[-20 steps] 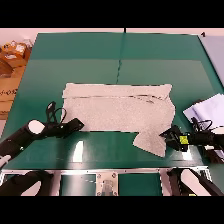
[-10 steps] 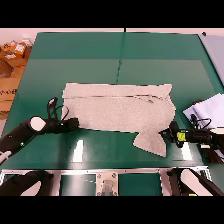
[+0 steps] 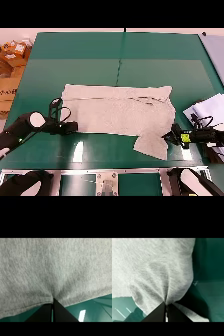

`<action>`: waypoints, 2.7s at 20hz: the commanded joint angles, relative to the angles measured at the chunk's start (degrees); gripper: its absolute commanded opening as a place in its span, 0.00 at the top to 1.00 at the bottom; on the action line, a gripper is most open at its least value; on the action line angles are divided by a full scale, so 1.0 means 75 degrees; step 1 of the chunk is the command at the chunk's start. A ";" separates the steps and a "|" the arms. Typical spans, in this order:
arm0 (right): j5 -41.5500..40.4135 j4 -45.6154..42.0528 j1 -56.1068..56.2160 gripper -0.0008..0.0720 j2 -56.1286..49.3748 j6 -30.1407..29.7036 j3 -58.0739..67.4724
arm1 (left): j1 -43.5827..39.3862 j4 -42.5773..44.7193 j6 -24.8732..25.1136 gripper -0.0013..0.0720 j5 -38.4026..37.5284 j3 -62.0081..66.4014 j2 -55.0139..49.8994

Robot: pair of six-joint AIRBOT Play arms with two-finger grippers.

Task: Fold the shirts.

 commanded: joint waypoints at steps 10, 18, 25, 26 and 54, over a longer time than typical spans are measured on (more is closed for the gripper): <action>0.0731 0.0915 0.0239 0.97 -0.0050 0.0289 0.1821 | 0.0000 0.0510 0.0627 0.96 -0.0906 0.2046 -0.0469; -0.0096 0.1769 0.0755 0.97 -0.2550 0.0428 0.4654 | 0.0551 0.0935 0.0799 0.96 -0.1233 0.5447 -0.3299; -0.1556 0.2209 0.1702 0.97 -0.5686 -0.0038 0.6694 | 0.0755 -0.0178 0.2253 0.96 -0.0309 0.6846 -0.5683; -0.1632 0.2224 0.1760 0.97 -0.5971 -0.0152 0.6889 | 0.0755 -0.0178 0.2259 0.95 -0.0117 0.6939 -0.5901; 0.0729 0.1923 0.0597 0.24 -0.7187 -0.3395 0.7819 | 0.1888 -0.0239 0.1824 0.11 -0.3681 0.9448 -0.6003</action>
